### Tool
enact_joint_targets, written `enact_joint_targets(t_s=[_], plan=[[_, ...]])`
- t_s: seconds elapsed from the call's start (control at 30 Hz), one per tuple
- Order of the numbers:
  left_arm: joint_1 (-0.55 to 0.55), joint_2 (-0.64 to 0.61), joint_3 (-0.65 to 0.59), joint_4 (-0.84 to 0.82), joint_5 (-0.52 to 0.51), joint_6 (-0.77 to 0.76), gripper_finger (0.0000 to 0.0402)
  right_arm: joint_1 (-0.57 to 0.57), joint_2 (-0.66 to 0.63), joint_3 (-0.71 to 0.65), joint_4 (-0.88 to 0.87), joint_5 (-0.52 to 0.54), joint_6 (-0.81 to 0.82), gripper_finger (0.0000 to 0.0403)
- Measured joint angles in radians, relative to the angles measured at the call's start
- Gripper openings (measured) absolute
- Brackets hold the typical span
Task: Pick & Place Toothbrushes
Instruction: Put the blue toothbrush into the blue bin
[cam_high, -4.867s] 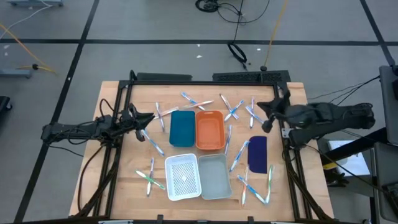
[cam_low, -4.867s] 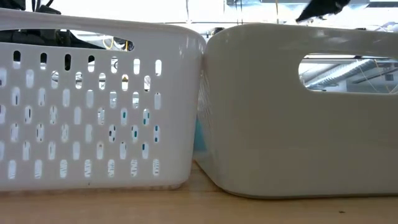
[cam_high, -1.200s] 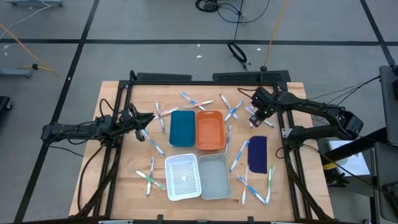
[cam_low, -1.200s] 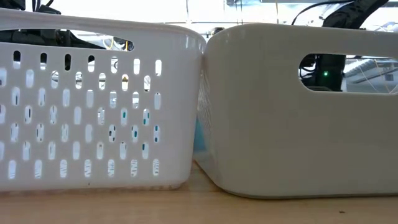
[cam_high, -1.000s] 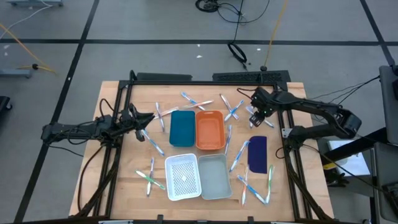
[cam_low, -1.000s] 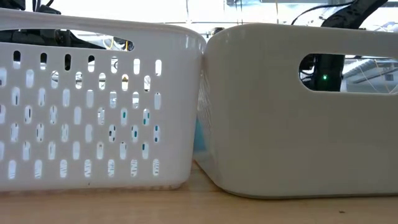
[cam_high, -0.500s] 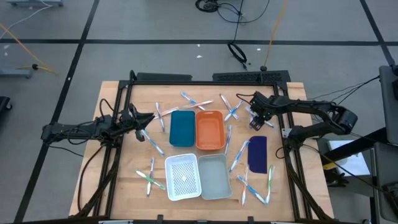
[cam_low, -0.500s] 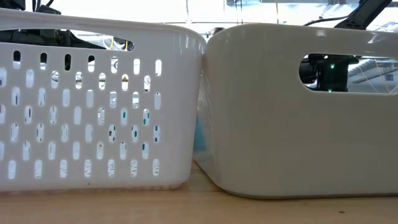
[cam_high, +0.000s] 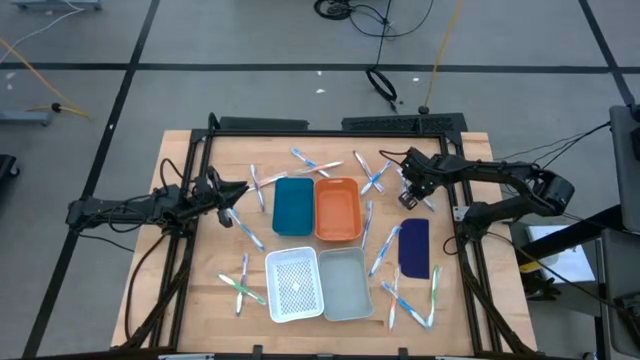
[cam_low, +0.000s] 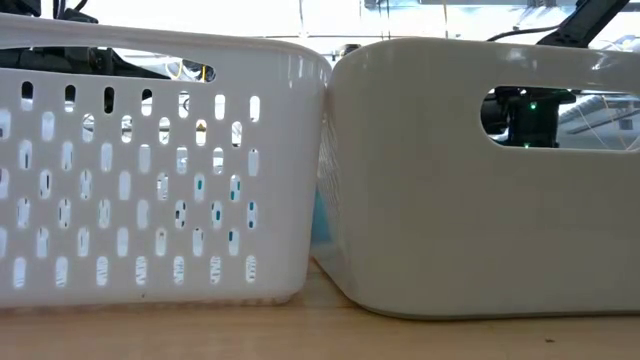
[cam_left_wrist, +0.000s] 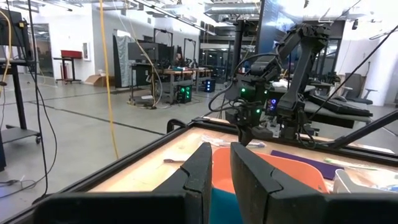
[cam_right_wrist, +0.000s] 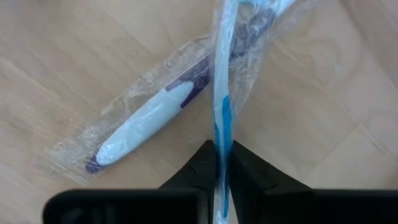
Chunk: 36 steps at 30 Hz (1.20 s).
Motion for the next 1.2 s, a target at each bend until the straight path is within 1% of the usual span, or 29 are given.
enact_joint_targets(t_s=[0.17, 0.23, 0.37, 0.4, 0.67, 0.8, 0.9, 1.03, 1.13, 1.2], plan=[[0.0, 0.0, 0.0, 0.002, 0.0, -0.006, 0.0056, 0.0, -0.044, 0.016, -0.003, 0.015, 0.025, 0.0012], [0.0, 0.0, 0.0, 0.015, 0.0, -0.025, 0.0056, -0.002, -0.072, 0.036, -0.039, 0.025, 0.049, 0.0012], [0.0, 0.0, 0.0, 0.055, -0.003, -0.061, 0.0056, -0.003, -0.121, 0.107, -0.162, 0.102, 0.07, 0.0012], [0.0, 0.0, 0.0, 0.065, -0.003, -0.067, 0.0056, -0.002, -0.13, 0.12, -0.169, 0.118, 0.079, 0.0012], [0.0, 0.0, 0.001, 0.134, -0.001, -0.169, 0.0056, 0.016, -0.241, 0.243, -0.297, 0.077, 0.093, 0.0012], [0.0, 0.0, 0.001, 0.16, 0.005, -0.173, 0.0056, 0.029, -0.307, 0.301, -0.237, -0.045, 0.095, 0.0012], [0.0, 0.0, 0.001, 0.158, 0.006, -0.205, 0.0056, 0.034, -0.356, 0.313, -0.116, -0.152, 0.093, 0.0012], [0.0, 0.0, 0.001, 0.157, 0.005, -0.217, 0.0056, 0.035, -0.399, 0.301, 0.098, -0.372, 0.064, 0.0012], [0.0, 0.0, 0.001, 0.157, 0.005, -0.221, 0.0056, 0.035, -0.416, 0.269, 0.28, -0.543, 0.004, 0.0012], [0.0, 0.0, 0.001, 0.157, 0.005, -0.222, 0.0056, 0.035, -0.422, 0.24, 0.396, -0.636, -0.044, 0.0012]])
